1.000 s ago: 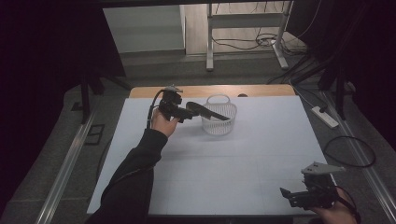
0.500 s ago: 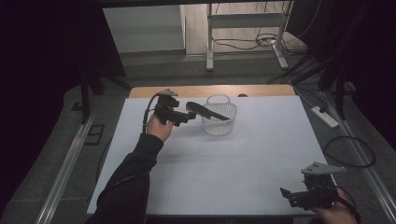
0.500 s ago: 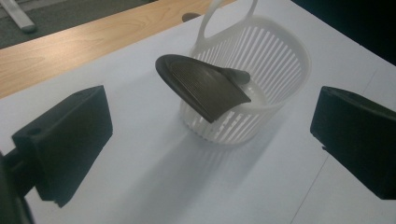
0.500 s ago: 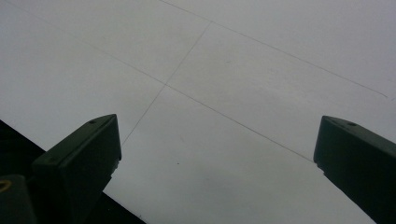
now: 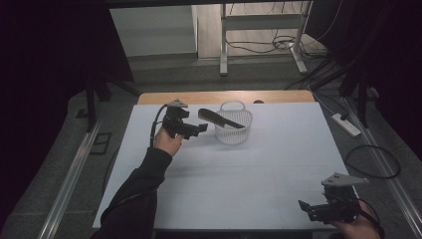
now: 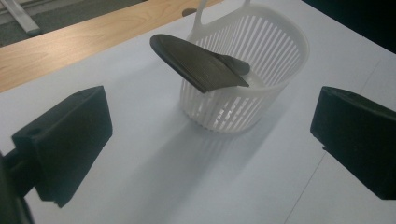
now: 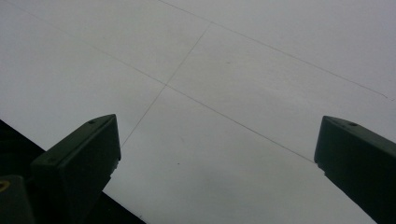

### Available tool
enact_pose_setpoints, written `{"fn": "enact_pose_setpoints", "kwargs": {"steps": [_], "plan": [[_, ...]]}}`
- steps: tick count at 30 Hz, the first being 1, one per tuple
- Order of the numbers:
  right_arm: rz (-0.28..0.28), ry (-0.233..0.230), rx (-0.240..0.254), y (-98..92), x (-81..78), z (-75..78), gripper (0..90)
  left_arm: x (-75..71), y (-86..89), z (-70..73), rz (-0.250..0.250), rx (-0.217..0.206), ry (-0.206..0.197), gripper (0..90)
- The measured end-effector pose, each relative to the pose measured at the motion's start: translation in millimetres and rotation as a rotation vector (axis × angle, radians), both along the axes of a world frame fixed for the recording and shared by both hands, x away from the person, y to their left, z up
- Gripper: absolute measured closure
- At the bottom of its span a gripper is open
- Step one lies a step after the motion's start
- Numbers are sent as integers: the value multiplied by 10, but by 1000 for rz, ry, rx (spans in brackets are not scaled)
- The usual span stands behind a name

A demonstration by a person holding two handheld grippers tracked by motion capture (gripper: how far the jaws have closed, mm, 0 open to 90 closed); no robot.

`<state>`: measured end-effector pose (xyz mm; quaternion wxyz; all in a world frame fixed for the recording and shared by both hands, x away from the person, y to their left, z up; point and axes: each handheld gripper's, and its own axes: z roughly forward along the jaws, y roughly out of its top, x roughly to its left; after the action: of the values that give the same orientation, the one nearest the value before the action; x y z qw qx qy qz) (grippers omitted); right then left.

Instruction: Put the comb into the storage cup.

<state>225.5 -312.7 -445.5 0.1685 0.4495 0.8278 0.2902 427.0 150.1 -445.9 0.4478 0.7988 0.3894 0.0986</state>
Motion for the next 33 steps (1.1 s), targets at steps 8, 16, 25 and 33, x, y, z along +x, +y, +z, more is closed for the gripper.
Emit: {"fn": "enact_pose_setpoints", "kwargs": {"steps": [8, 16, 25, 33], "plan": [[-5, -4, 5, -6, -1, 4, 0, -65, 3, -17, 3, 9, 7, 0], [-9, -22, 10, -9, -16, 13, 0, -125, 41, -6, -3, -12, 19, 0], [-6, -27, 14, -12, -21, 18, 0, -191, 79, -38, 2, 4, 22, 0], [-5, -27, 18, -16, -21, 18, 0, -266, 88, -63, -5, 19, 36, 0]]}}
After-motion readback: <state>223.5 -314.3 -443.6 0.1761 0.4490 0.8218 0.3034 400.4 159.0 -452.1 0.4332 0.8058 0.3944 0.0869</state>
